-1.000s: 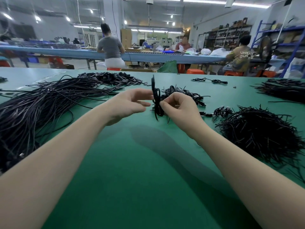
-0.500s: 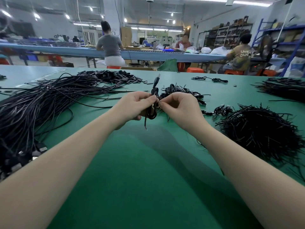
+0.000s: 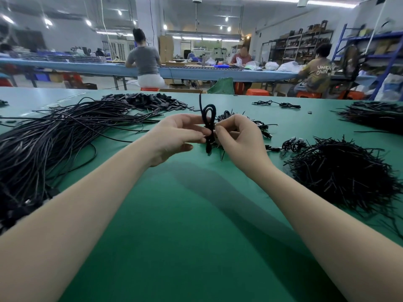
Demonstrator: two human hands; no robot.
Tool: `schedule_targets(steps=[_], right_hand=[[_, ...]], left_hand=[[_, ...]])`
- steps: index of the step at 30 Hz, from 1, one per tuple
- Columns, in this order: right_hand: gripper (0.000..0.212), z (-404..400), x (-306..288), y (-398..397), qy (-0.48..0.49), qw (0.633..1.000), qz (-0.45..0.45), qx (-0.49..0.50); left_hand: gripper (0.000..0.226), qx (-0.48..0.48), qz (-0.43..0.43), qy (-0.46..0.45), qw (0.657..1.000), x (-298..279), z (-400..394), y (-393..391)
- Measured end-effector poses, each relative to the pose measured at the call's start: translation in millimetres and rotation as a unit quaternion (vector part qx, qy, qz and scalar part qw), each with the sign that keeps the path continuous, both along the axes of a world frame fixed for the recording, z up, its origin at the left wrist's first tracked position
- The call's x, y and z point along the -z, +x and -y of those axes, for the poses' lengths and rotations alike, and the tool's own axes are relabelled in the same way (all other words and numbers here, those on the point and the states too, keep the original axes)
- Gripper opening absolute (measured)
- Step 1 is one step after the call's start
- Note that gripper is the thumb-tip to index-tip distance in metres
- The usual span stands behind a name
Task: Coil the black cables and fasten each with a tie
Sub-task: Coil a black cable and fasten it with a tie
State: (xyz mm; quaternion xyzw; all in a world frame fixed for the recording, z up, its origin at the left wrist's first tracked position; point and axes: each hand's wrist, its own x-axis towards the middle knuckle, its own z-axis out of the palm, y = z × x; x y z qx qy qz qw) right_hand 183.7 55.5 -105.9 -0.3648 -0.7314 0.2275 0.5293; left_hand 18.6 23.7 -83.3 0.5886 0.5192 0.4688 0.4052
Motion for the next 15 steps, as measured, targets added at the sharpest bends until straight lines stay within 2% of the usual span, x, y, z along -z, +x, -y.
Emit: schedule_targets(steps=[3, 9, 12, 13, 14, 15], right_hand=[[0.018, -0.2, 0.4, 0.9, -0.025, 1.0, -0.005, -0.009], [0.012, -0.5, 3.6, -1.1, -0.077, 0.995, -0.045, -0.039], [0.008, 1.1, 5.8, -0.5, 0.053, 0.994, 0.098, 0.024], [0.006, 2.3, 6.6, 0.3, 0.132, 0.976, 0.166, 0.051], [0.004, 3.8, 7.4, 0.9, 0.226, 0.943, 0.23, 0.076], [0.004, 4.5, 8.9, 1.7, 0.314, 0.902, 0.282, 0.093]], left_hand=[[0.031, -0.037, -0.059, 0.072, 0.995, 6.0, -2.0, 1.1], [0.01, -0.022, -0.038, 0.058, 0.997, 10.8, -2.7, 2.7], [0.01, -0.021, 0.023, -0.003, 1.0, 10.4, -0.6, 9.1], [0.007, -0.029, 0.052, -0.042, 0.997, 9.7, -1.1, 10.1], [0.004, -0.031, 0.09, -0.091, 0.991, 7.8, -0.7, 10.3], [0.011, -0.024, 0.126, -0.14, 0.982, 6.1, -0.6, 9.4]])
